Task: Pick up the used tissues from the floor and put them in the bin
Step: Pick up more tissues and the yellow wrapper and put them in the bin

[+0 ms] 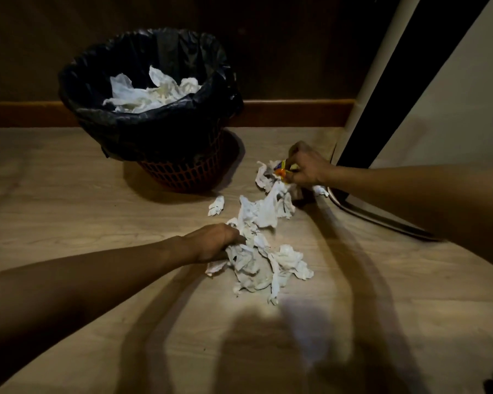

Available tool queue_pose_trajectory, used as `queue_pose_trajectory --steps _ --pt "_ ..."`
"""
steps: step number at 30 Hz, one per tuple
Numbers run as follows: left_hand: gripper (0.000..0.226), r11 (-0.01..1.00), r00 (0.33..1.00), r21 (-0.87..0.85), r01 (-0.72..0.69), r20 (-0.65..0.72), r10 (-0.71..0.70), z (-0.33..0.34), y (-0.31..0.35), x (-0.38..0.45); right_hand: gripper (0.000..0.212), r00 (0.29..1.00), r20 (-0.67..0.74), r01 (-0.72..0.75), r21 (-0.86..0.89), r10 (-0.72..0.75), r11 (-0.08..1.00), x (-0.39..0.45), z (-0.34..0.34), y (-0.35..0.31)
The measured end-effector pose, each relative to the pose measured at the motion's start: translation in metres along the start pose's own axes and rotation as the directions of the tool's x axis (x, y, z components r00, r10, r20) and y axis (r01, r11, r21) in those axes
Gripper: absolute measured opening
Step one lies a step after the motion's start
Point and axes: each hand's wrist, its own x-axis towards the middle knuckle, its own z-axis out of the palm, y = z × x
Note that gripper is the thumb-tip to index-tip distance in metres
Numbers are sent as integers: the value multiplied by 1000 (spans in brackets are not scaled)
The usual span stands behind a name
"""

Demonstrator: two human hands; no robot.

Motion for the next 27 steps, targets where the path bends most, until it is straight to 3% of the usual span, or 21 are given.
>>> queue_pose_trajectory --steps 4,6,10,12,17,18,20,21,22,23,25,27 --pt "22 995 996 -87 50 -71 -56 -9 -7 -9 25 963 61 -261 -34 263 965 -1 -1 8" --pt "17 991 988 -123 56 -134 -73 -14 -9 -13 22 947 131 -287 -63 293 956 -3 4 10" --pt "23 982 961 -133 136 -225 -163 -19 -20 -16 24 941 249 -203 -127 229 971 -5 20 3" --pt "32 977 948 -41 209 -238 -212 -17 -28 -13 30 940 306 -109 -148 151 983 -14 25 -12" --pt "45 952 963 151 268 -79 -258 -6 -43 10 22 945 318 -24 -151 72 988 -23 36 -26" --pt "51 952 966 161 260 -32 -258 0 -47 15 30 956 291 -3 -143 45 990 -23 38 -24" --pt "52 958 971 182 221 51 -234 8 -47 20 73 952 302 107 -160 -54 981 -21 41 -23" --pt "47 960 974 211 183 95 -207 11 -44 22 86 941 324 159 -168 -98 973 -22 39 -26" --pt "42 962 975 229 146 133 -180 13 -40 24 79 933 339 174 -124 -123 977 -20 40 -27" --pt "40 966 975 226 122 156 -160 14 -37 26 60 912 357 280 -180 -203 943 -19 37 -31" --pt "40 977 977 189 100 169 -133 16 -35 27 29 912 339 309 -192 -232 932 -13 40 -34" --pt "40 987 990 140 79 104 -94 19 -35 24 23 916 332 306 -218 -225 927 -9 41 -33"
